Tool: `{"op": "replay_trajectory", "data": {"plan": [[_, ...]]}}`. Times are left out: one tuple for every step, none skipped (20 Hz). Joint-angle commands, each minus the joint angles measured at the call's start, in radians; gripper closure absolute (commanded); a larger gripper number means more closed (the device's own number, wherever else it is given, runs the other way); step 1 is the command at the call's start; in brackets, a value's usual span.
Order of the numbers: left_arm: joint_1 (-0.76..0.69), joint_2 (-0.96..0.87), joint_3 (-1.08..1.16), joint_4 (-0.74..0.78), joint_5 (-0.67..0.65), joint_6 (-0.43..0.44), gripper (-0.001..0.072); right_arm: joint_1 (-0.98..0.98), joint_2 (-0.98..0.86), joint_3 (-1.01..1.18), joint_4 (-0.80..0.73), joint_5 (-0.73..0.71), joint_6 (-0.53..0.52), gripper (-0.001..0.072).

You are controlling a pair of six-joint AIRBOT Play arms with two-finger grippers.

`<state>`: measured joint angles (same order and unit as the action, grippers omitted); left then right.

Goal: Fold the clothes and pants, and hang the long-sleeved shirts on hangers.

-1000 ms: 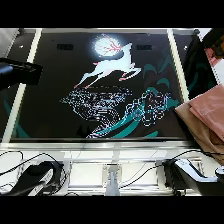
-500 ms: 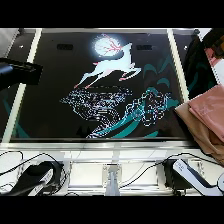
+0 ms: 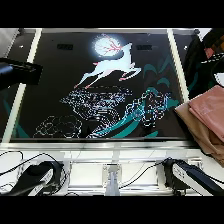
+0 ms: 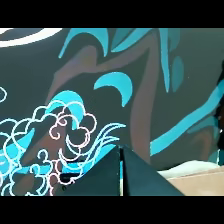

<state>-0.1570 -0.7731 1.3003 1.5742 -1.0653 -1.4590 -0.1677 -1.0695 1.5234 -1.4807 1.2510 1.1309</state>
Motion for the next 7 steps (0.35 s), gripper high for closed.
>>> {"op": "replay_trajectory", "data": {"plan": [[0.001, 0.001, 0.001, 0.0, 0.0, 0.0, 0.0082, 0.026, -0.001, 0.0, -0.009, -0.005, -0.017, 0.069], [0.001, 0.001, 0.001, 0.0, 0.0, 0.0, 0.0082, 0.026, -0.001, 0.0, -0.01, -0.011, -0.017, 0.069], [0.001, 0.001, 0.001, 0.0, 0.0, 0.0, 0.0082, 0.026, 0.0, 0.001, -0.009, -0.016, -0.017, 0.069], [0.001, 0.001, 0.001, 0.0, 0.0, 0.0, 0.0082, 0.026, -0.001, 0.001, -0.009, -0.014, -0.017, 0.069], [0.001, 0.001, 0.001, 0.0, 0.0, 0.0, 0.0082, 0.026, 0.0, 0.0, -0.009, -0.014, -0.017, 0.069], [0.001, 0.001, 0.001, 0.0, 0.0, 0.0, 0.0082, 0.026, 0.0, 0.001, -0.009, -0.014, -0.017, 0.069], [0.001, 0.001, 0.001, 0.0, 0.0, 0.0, 0.0082, 0.026, 0.0, 0.0, -0.009, -0.014, -0.017, 0.069]]}}
